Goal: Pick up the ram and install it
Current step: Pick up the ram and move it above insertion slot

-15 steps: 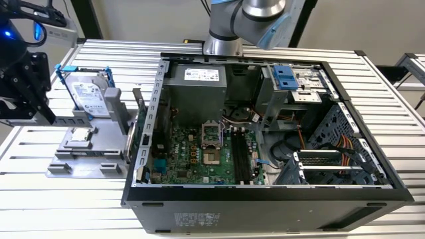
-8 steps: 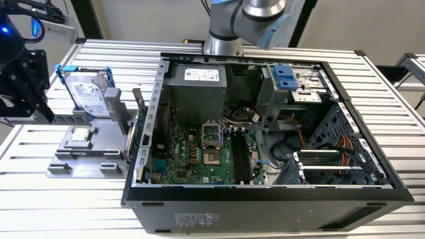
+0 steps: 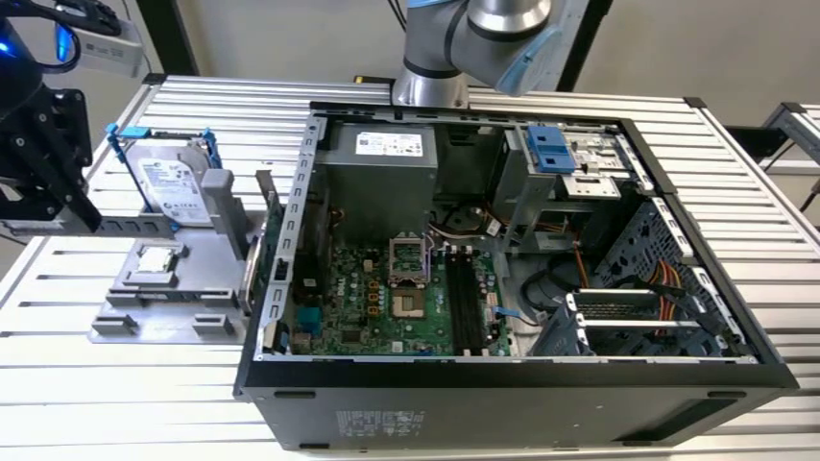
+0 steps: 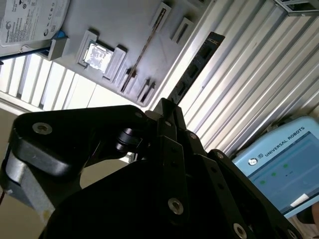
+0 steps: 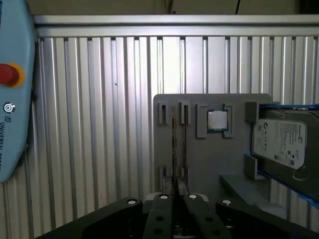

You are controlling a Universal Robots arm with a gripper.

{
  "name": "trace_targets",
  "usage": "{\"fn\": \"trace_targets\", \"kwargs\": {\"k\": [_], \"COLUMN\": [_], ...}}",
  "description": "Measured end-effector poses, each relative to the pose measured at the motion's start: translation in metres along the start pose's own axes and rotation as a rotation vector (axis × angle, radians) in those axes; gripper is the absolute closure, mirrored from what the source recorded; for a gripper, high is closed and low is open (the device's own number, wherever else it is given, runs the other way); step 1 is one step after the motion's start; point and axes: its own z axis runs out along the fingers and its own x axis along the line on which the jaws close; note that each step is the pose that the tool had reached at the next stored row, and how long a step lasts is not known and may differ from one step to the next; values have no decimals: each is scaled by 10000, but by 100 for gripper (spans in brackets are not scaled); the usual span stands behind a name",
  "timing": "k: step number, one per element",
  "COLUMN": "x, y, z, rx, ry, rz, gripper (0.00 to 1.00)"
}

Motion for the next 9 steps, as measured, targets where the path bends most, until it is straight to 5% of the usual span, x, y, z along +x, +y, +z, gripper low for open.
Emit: {"fn": "trace_targets", "kwargs": {"k": [9], "x": [-2], "y": [0], "z": [-53], "rx": [0], "ry": [0], "rz": [0], "gripper": [100]}}
